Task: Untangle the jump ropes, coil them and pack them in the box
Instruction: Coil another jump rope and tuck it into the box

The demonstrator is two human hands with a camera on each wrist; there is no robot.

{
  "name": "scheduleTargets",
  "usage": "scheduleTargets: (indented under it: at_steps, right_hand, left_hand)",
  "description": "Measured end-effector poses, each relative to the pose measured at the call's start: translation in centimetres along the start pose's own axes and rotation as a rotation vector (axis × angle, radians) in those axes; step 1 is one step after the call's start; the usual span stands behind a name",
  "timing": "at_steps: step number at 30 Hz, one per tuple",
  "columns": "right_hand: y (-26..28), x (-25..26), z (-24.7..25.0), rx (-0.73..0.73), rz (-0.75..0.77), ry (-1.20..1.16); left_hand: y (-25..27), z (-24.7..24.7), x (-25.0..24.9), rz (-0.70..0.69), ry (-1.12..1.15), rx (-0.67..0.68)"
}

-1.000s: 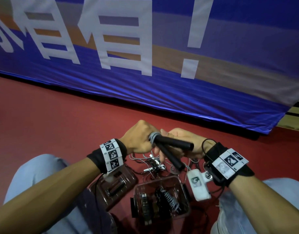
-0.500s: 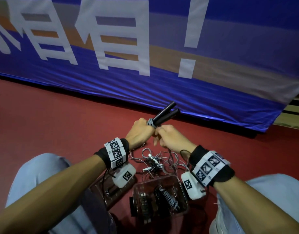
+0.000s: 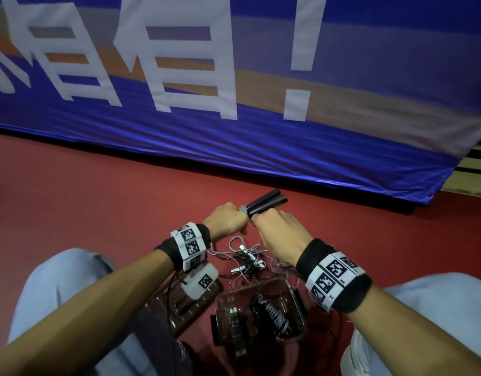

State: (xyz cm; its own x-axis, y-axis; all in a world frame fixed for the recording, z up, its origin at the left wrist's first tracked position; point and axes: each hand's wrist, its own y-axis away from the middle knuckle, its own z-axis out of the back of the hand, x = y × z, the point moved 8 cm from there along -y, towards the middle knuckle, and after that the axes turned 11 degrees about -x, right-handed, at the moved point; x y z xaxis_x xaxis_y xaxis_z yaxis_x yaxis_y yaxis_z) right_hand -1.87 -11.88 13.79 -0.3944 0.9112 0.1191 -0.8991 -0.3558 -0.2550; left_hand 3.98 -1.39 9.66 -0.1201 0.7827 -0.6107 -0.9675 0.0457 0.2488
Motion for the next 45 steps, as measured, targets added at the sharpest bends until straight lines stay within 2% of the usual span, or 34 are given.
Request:
scheduleTargets:
  at_steps: [4, 7, 10, 14, 18, 22, 26, 28, 30, 32, 34, 38, 41, 45]
  right_hand:
    - [-0.1, -0.1, 0.3, 0.037, 0.142, 0.123]
    - [-0.4, -0.2, 0.5, 0.012, 0.139, 0.116]
    - [-0.8, -0.6, 0.4, -0.033, 0.037, -0.020]
    - [-0.5, -1.3, 0.1, -0.022, -0.234, -0.461]
    - [-0.3, -1.5, 0.6, -0.034, -0.311, -0.686]
    - [-0.8, -1.3, 1.0, -0.057, -0.244, -0.647]
    - [-1.3, -2.2, 0.7, -0.084, -0.176, -0.514]
    - [-1.5, -2.9, 0.9, -0.105, -0.142, -0.431]
    - [-1.4, -3.2, 1.0, -0.108, -0.097, -0.342]
    - [-1.1, -3.2, 0.5, -0.037, -0.070, -0.279]
    - [-0.8, -3.1, -0.3, 0.050, -0.077, -0.305]
    - [-0.6, -2.9, -1.2, 0.185, -0.156, -0.586]
    - [-0.4, -2.3, -1.3, 0.299, -0.165, -0.715]
    - [0.1, -1.0, -1.2, 0.490, -0.208, -0.879]
  left_hand:
    - [-0.1, -0.3, -0.2, -0.047, -0.137, -0.003]
    - [-0.2, 0.6, -1.0, -0.097, -0.211, -0.037]
    - [-0.2, 1.0, -1.2, -0.127, -0.279, -0.085]
    - [0.0, 0.4, -0.6, -0.157, -0.341, -0.079]
    - [-0.1, 0.2, -0.4, -0.181, -0.327, -0.046]
    - [0.1, 0.8, -1.4, -0.281, -0.424, -0.057]
    - [0.4, 0.7, -2.6, -0.415, -0.657, -0.064]
    - [1.0, 0.6, -3.6, -0.556, -0.827, -0.067]
    - [2.1, 0.1, -4.6, -0.753, -0.990, -0.035]
    - [3.2, -0.3, -5.1, -0.932, -1.090, 0.004]
    - [3.9, -0.2, -5.5, -1.045, -1.175, 0.024]
    - [4.4, 0.2, -5.5, -1.125, -1.218, 0.029]
    - [4.5, 0.6, -5.2, -1.215, -1.163, -0.017]
    - [5.3, 2.0, -6.0, -1.407, -0.947, -0.110]
